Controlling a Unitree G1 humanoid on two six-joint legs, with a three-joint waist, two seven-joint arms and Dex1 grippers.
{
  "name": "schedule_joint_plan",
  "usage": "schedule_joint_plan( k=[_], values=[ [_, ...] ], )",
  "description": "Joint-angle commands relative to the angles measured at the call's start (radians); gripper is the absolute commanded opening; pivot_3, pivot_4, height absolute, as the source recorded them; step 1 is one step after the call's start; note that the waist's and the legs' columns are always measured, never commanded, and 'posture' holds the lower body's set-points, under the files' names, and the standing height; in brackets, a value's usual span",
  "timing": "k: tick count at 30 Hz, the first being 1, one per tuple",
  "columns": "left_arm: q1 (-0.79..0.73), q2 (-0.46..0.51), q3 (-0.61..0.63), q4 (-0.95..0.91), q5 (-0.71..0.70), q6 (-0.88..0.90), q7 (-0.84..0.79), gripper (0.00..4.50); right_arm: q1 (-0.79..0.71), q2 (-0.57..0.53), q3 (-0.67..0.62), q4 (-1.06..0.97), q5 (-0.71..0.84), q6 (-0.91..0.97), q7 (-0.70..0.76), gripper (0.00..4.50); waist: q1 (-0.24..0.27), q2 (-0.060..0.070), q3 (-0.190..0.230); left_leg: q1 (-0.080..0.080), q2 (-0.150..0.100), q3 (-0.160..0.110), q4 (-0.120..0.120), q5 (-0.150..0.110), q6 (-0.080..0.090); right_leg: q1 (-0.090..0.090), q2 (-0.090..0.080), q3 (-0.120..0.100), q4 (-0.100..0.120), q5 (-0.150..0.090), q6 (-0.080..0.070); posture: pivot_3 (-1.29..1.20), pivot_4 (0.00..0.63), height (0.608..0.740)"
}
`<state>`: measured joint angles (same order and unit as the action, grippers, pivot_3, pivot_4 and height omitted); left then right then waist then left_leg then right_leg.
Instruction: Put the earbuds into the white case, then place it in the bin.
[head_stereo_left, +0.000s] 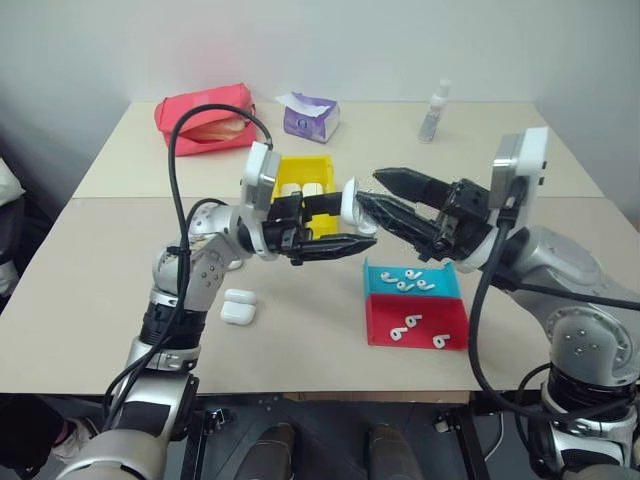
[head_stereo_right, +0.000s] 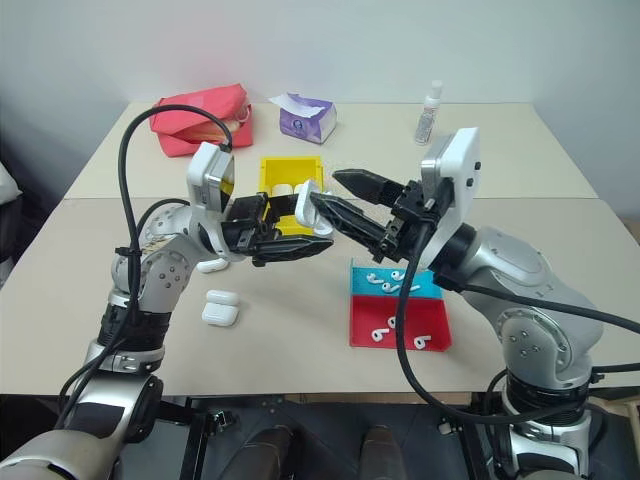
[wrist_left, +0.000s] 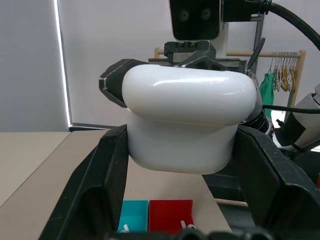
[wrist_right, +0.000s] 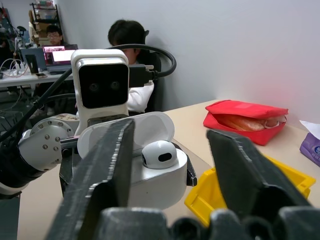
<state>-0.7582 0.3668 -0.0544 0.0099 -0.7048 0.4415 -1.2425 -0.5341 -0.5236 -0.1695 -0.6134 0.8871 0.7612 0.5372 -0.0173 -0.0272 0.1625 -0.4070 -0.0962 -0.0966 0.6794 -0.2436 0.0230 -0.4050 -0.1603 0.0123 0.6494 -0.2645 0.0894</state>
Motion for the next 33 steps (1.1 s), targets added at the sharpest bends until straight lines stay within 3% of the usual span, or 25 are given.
schedule_joint_plan(
  k=[1, 9, 14, 18, 23, 27, 33],
  values=[
    [-0.013, -0.004, 0.030, -0.049, -0.012, -0.021, 0.008, 2.82, 0.002, -0.011, 0.011, -0.013, 0.004, -0.022, 0.008, 3.88, 0.000, 0.000, 0.000, 0.000, 0.000, 0.000, 0.000, 0.000, 0.000, 0.000, 0.000, 0.000, 0.000, 0.000, 0.000, 0.00, 0.150, 0.740],
    [-0.005, -0.002, 0.030, -0.057, -0.013, -0.019, 0.021, 2.82, -0.018, -0.049, -0.052, 0.009, 0.025, -0.034, 0.011, 3.88, 0.001, 0.000, 0.000, 0.000, 0.000, 0.000, 0.000, 0.000, 0.000, 0.000, 0.000, 0.000, 0.000, 0.000, 0.000, 0.00, 0.150, 0.740],
    [0.007, 0.002, 0.034, -0.075, -0.016, -0.012, 0.029, 2.82, -0.072, -0.133, -0.108, 0.087, 0.053, -0.018, 0.049, 3.88, 0.001, 0.000, 0.000, 0.000, 0.000, 0.000, 0.000, 0.000, 0.000, 0.000, 0.000, 0.000, 0.000, 0.000, 0.000, 0.00, 0.150, 0.740],
    [0.016, 0.003, 0.037, -0.090, -0.015, -0.004, 0.046, 2.82, -0.117, -0.266, -0.072, 0.182, -0.013, -0.028, 0.173, 3.88, 0.002, 0.000, 0.000, 0.000, 0.000, 0.000, 0.000, 0.000, 0.000, 0.000, 0.000, 0.000, -0.001, 0.000, 0.000, 0.00, 0.150, 0.740],
    [0.042, 0.011, 0.042, -0.129, -0.023, 0.006, 0.067, 2.82, -0.170, -0.513, 0.229, 0.350, -0.385, -0.215, 0.458, 3.88, -0.001, 0.000, 0.000, 0.000, 0.000, 0.001, 0.000, -0.001, 0.001, 0.000, 0.000, 0.000, -0.001, 0.000, 0.000, 0.00, 0.150, 0.740],
    [0.070, 0.015, 0.057, -0.161, -0.029, 0.013, 0.099, 2.82, -0.283, -0.532, 0.434, 0.555, -0.613, -0.399, 0.661, 3.88, -0.008, 0.000, 0.000, 0.000, 0.001, 0.004, 0.000, -0.001, 0.001, -0.001, 0.000, 0.001, -0.002, 0.000, 0.000, 0.00, 0.150, 0.740],
    [0.116, 0.024, 0.070, -0.218, -0.038, 0.028, 0.138, 2.82, -0.450, -0.445, 0.625, 0.867, -0.851, -0.684, 0.898, 2.07, -0.021, 0.000, 0.000, 0.000, 0.002, 0.003, 0.000, 0.000, 0.000, -0.001, 0.001, 0.001, -0.002, 0.000, 0.000, 0.00, 0.150, 0.740]
  ],
)
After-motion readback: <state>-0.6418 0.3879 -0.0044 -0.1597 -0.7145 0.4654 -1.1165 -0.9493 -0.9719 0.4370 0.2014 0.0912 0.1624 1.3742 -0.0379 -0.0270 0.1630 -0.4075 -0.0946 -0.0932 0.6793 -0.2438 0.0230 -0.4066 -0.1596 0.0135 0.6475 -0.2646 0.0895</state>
